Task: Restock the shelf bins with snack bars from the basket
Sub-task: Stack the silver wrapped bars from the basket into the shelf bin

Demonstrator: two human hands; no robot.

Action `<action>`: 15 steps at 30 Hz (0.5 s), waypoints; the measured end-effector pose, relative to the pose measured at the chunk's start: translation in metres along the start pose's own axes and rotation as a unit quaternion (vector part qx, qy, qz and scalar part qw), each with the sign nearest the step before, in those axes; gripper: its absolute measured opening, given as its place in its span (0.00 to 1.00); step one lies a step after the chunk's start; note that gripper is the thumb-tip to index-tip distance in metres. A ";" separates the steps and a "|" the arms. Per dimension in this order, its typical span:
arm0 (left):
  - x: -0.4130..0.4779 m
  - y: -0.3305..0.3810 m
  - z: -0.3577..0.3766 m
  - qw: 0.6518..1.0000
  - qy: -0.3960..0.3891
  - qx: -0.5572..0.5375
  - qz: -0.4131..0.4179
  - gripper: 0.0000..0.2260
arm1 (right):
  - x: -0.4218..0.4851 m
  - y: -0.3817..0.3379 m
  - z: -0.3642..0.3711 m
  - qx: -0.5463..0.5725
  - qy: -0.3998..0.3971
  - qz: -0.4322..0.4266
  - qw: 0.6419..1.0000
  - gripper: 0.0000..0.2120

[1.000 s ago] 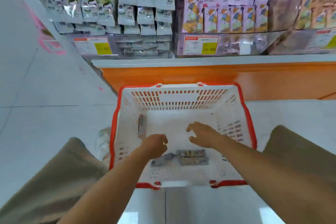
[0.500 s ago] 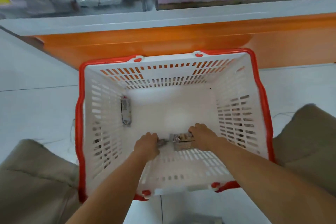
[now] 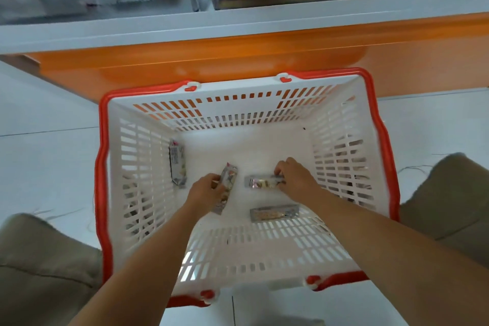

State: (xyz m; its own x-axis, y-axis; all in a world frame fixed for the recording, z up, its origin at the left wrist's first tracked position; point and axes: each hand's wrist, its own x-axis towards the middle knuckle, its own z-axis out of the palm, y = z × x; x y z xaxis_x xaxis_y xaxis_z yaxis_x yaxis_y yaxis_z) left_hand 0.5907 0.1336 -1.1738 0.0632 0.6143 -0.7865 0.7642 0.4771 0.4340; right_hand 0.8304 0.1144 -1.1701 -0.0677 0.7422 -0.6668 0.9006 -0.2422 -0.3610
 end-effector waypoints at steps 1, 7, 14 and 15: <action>0.003 0.001 -0.001 1.000 0.013 -0.017 -0.002 0.13 | 0.004 0.000 -0.004 0.018 0.032 0.004 0.999 0.12; 0.020 0.008 0.007 0.996 0.077 0.031 0.024 0.14 | 0.023 0.000 -0.013 0.038 0.095 -0.035 0.994 0.14; 0.005 0.004 0.004 0.977 0.144 0.118 0.105 0.18 | 0.036 -0.017 -0.010 -0.017 0.143 -0.089 0.986 0.18; 0.002 0.002 0.001 0.974 0.148 0.134 0.111 0.17 | 0.033 -0.023 -0.012 -0.025 0.173 -0.056 0.983 0.17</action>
State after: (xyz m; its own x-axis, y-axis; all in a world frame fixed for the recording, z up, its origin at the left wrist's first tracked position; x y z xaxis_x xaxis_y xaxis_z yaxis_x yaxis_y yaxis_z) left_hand 0.5931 0.1345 -1.1750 0.0889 0.8563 -0.5087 0.8954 0.1549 0.4174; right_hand 0.8129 0.1513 -1.1760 -0.0252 0.9324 -0.3605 0.9166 -0.1224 -0.3807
